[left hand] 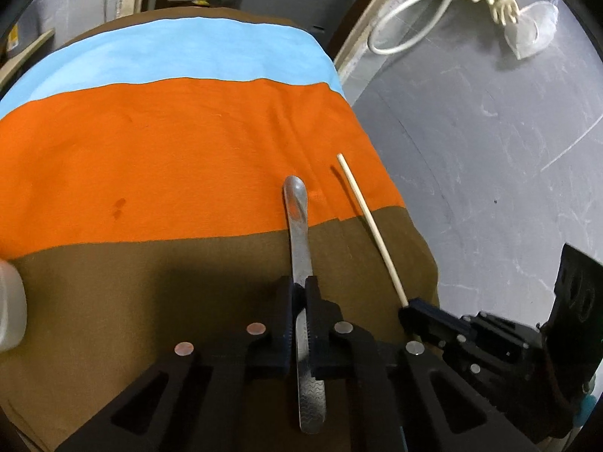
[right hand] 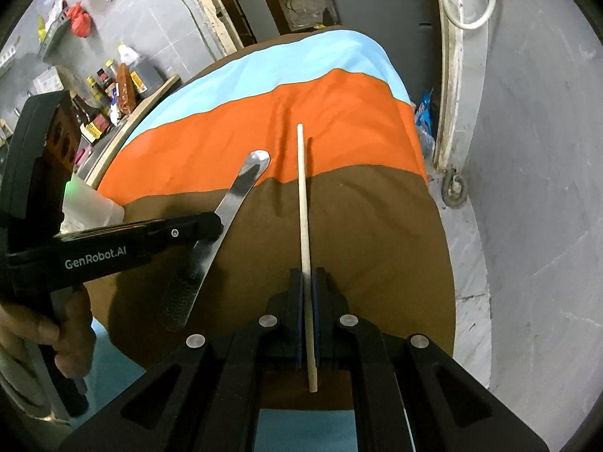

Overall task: Organize utensils
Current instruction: 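Close the left tool on the steel spoon while the right tool grasps the chopstick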

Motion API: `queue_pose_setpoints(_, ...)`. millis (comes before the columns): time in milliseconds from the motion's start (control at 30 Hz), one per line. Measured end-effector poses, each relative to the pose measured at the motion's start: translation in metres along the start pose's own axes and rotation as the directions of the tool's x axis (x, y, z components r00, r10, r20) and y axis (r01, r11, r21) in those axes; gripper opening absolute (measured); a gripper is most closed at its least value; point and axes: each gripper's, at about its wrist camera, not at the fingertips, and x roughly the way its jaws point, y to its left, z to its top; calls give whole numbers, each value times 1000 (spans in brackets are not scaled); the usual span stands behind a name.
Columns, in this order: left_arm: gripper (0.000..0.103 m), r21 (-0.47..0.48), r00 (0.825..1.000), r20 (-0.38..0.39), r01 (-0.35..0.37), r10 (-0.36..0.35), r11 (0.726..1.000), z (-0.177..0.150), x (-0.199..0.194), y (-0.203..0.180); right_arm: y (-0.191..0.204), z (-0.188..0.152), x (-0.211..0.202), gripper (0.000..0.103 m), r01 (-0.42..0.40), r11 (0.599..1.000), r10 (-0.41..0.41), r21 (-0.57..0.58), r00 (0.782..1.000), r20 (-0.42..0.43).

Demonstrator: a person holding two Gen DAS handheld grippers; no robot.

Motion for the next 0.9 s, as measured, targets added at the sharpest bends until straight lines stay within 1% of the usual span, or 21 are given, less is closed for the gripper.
queue_pose_setpoints(167, 2, -1, 1000, 5, 30, -30, 1000, -3, -4, -1, -4, -5, -1, 4, -27, 999, 28, 34, 999, -19)
queue_pose_setpoints(300, 2, 2, 1000, -14, 20, -20, 1000, 1, 1, 0, -9, 1, 6, 4, -54, 997, 56, 59, 998, -30)
queue_pose_setpoints(467, 2, -16, 997, -71, 34, -35, 999, 7, 10, 4, -6, 14, 17, 4, -60, 998, 61, 24, 996, -69)
queue_pose_setpoints(567, 2, -5, 997, -78, 28, -29, 1000, 7, 12, 2, -7, 20, 20, 4, -66, 998, 66, 7, 994, -89)
queue_pose_setpoints(900, 2, -20, 992, -114, 43, -45, 999, 15, 18, 4, -4, 31, 24, 4, -64, 996, 55, -56, 988, -142)
